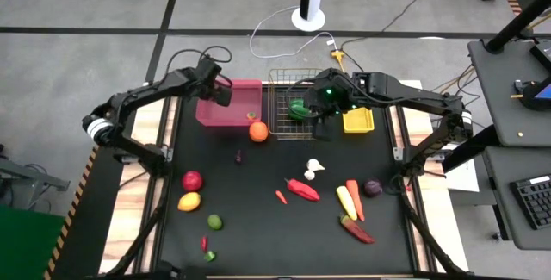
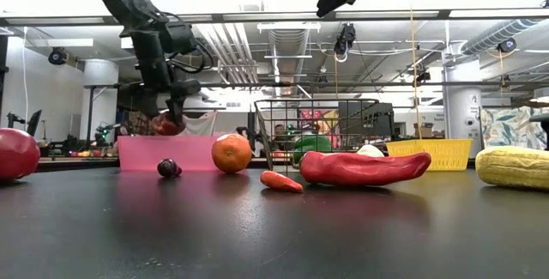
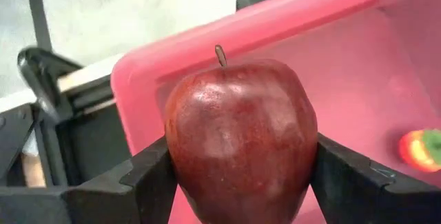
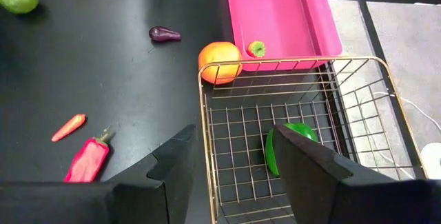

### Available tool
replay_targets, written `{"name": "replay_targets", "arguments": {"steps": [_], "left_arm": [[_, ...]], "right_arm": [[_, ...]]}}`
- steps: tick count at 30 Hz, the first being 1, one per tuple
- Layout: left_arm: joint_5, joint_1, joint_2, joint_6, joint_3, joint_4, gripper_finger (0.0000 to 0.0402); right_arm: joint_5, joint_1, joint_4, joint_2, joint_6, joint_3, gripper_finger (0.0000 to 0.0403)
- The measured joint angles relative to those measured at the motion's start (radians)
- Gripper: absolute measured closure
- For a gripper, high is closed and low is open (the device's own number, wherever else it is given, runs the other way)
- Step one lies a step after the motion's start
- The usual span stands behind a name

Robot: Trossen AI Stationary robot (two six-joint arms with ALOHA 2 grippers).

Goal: Sort produce into baskets
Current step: Put the red apple into the red bin

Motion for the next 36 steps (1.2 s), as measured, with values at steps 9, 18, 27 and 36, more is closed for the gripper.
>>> {"name": "replay_targets", "arguments": {"steps": [9,18,27,36], "left_arm": [[0.213,-0.109,-0.110,0.134,-0.001,0.288,0.0144],[0.362,-0.350,-0.229,0.317,-0.006,0.451,0.0144],[0.425,-0.538,-0.278,0.409,-0.055,0.569,0.0144],[0.489,-0.650,-0.329,0.437,-0.285,1.005,0.0144]], "right_arm": [[-0.049,-0.002,0.238,-0.045,-0.055,-0.145,0.0220],[-0.066,-0.002,0.894,-0.145,-0.081,-0.493,0.0220],[-0.257,-0.002,1.452,-0.189,0.065,-0.738,0.0220],[-0.369,0.011,1.682,-0.185,0.214,-0.850,0.0220]]}}
